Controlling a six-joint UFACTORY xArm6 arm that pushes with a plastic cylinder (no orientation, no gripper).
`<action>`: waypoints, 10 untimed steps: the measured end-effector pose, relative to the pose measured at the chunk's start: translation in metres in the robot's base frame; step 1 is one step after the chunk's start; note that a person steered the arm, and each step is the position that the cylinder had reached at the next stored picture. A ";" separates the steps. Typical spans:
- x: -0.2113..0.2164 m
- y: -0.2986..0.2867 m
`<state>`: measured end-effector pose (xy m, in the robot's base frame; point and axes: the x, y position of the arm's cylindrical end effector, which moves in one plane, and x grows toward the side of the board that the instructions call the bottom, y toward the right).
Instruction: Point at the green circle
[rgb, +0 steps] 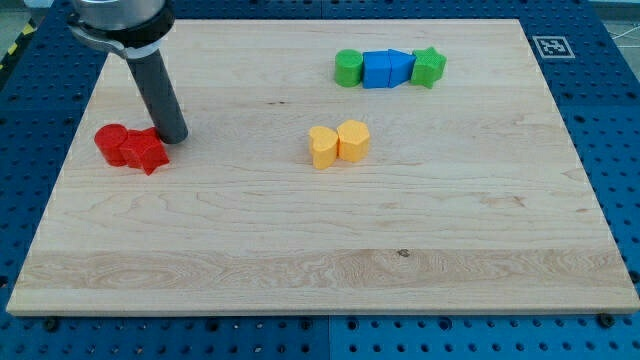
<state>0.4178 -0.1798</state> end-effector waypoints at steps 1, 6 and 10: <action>0.000 0.007; -0.142 0.146; -0.182 0.188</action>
<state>0.2361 0.0081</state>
